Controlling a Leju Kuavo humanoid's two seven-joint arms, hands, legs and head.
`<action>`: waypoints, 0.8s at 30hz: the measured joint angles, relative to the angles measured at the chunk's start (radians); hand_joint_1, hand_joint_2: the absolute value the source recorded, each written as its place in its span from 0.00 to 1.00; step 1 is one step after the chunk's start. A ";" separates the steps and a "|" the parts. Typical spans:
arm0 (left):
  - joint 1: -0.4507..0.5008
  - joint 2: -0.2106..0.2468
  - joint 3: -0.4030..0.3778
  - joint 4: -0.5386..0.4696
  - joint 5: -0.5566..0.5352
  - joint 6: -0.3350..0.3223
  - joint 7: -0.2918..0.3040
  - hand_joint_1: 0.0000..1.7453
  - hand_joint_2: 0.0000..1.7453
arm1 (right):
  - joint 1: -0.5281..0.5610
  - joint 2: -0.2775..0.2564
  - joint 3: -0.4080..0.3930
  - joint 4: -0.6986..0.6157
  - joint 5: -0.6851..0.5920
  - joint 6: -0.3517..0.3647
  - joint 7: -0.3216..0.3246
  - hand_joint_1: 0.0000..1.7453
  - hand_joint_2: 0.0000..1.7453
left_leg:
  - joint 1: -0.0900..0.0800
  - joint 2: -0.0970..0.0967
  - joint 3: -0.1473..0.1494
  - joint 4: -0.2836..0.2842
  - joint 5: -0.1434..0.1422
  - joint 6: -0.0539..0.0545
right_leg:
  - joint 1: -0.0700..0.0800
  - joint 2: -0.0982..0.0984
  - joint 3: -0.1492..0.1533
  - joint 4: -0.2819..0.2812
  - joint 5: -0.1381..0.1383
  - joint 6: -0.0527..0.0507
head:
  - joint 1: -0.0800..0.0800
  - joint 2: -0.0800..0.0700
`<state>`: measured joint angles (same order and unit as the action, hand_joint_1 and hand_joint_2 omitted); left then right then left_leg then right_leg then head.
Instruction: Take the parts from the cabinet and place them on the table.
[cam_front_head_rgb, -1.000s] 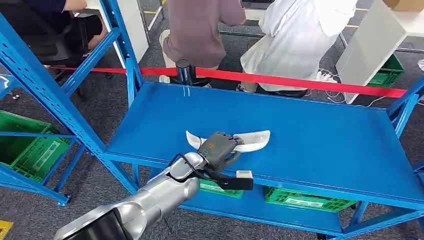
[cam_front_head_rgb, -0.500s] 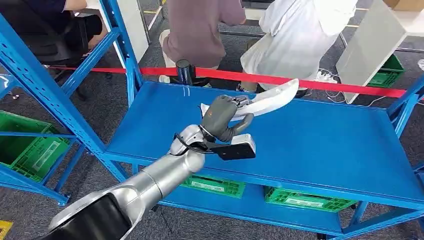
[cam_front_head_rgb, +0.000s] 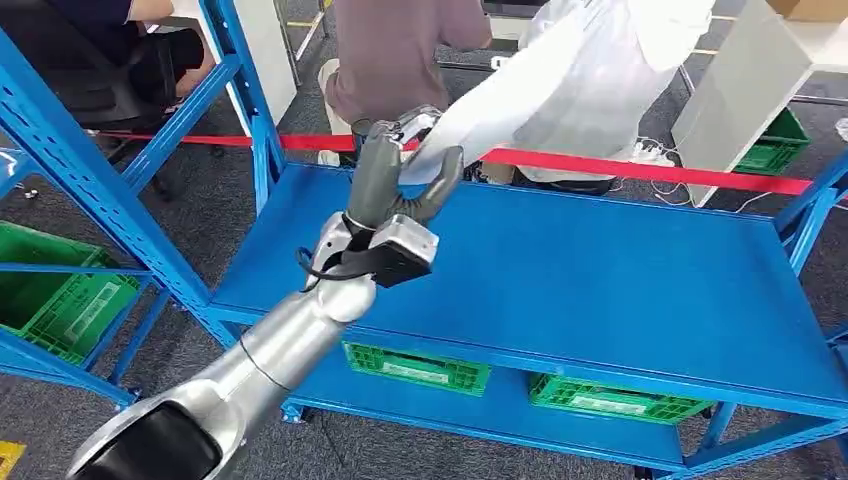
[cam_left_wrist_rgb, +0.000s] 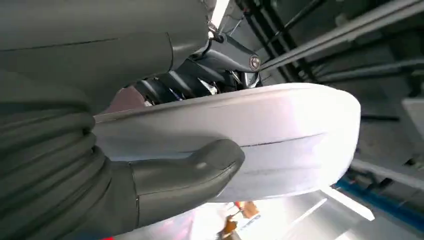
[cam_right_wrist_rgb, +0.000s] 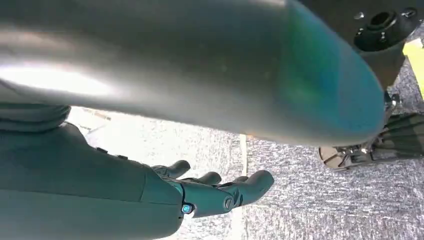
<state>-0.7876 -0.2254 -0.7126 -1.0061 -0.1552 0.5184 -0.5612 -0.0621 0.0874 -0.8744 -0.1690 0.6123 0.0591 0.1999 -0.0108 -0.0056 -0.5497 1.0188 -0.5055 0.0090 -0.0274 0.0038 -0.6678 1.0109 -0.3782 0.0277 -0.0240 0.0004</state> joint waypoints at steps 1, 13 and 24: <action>0.015 0.012 0.009 -0.040 0.006 -0.003 -0.002 1.00 1.00 | 0.001 0.000 -0.003 0.000 -0.003 0.000 0.001 0.00 0.00 | -0.001 0.000 -0.001 0.001 0.000 0.001 | -0.001 0.000 0.000 -0.001 0.001 0.001 | 0.000 0.000; 0.159 0.093 0.068 -0.355 0.047 -0.044 0.003 1.00 1.00 | 0.010 0.010 -0.030 0.000 -0.014 -0.011 0.004 0.00 0.00 | 0.000 0.005 -0.021 -0.011 0.045 0.035 | -0.006 -0.001 -0.058 0.161 -0.133 0.020 | 0.008 0.000; 0.241 0.143 0.093 -0.485 0.022 -0.047 0.002 1.00 1.00 | 0.006 0.011 -0.034 0.000 -0.007 -0.012 0.004 0.00 0.00 | -0.002 0.005 -0.092 0.016 0.098 -0.006 | 0.023 0.001 0.115 0.030 -0.133 -0.028 | 0.008 0.000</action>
<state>-0.5464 -0.0829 -0.6200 -1.4915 -0.1332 0.4715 -0.5592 -0.0561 0.0988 -0.9079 -0.1694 0.6050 0.0470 0.2041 -0.0129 -0.0002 -0.6422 1.0345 -0.4072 0.0025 -0.0042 0.0048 -0.5527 1.0406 -0.5116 -0.0002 -0.0157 0.0004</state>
